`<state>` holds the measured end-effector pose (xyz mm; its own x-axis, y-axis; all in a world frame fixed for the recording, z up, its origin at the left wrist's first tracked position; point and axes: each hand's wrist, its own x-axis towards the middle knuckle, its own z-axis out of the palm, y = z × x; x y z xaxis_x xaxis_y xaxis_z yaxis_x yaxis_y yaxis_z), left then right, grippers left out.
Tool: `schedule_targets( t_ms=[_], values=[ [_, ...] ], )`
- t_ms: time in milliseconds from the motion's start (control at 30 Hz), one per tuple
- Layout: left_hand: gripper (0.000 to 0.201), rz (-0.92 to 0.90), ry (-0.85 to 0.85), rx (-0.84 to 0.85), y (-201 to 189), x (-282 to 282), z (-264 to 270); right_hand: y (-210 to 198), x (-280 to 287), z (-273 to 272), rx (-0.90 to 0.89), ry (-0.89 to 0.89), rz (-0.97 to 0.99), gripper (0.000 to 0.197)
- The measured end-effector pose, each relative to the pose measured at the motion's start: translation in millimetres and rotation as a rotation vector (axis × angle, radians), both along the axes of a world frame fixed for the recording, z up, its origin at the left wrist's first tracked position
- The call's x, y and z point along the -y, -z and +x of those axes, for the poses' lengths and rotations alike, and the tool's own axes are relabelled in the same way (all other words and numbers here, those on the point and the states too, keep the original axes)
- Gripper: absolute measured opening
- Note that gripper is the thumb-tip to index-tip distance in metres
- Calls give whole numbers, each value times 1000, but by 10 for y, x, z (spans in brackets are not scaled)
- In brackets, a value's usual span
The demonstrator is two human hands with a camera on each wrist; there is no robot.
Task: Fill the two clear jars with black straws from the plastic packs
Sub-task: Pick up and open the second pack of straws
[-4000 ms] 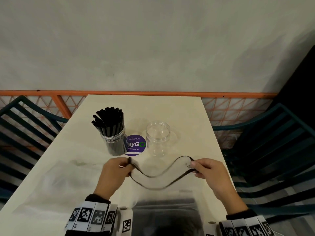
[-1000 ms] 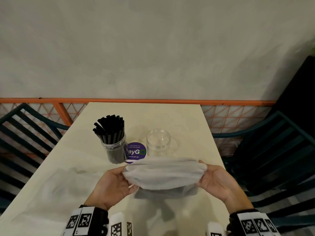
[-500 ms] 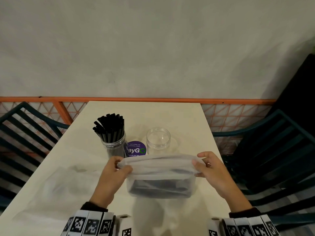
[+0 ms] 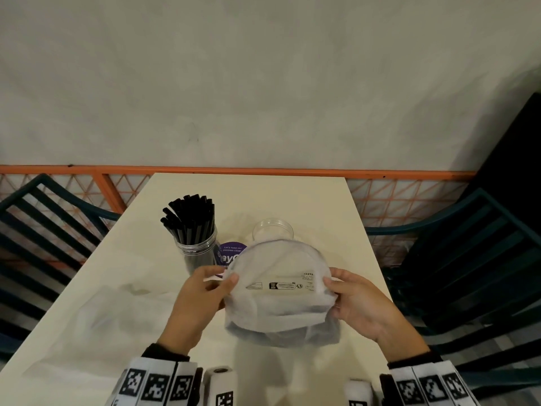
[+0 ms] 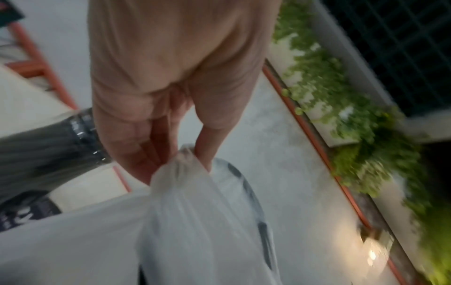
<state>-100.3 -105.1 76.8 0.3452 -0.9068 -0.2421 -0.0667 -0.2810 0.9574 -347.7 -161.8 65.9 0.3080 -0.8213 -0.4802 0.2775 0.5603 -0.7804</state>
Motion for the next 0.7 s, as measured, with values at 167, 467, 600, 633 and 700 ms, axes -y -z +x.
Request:
schedule_targets(
  t_ms=[167, 467, 600, 633, 700],
  values=[
    [18, 85, 99, 9, 29, -59, 88, 17, 51, -152, 364, 60, 238, 57],
    [45, 217, 74, -959, 108, -4, 189, 75, -78, -80, -78, -5, -39, 17],
    [25, 209, 65, -1002, 87, 37, 195, 179, -112, 44, -599, -260, -271, 19],
    [22, 200, 55, -996, 85, 32, 189, 206, -100, 60, -691, -275, -323, 20],
    [27, 158, 41, -993, 99, 17, 185, 224, -53, 69, -748, -217, -363, 23]
  ],
)
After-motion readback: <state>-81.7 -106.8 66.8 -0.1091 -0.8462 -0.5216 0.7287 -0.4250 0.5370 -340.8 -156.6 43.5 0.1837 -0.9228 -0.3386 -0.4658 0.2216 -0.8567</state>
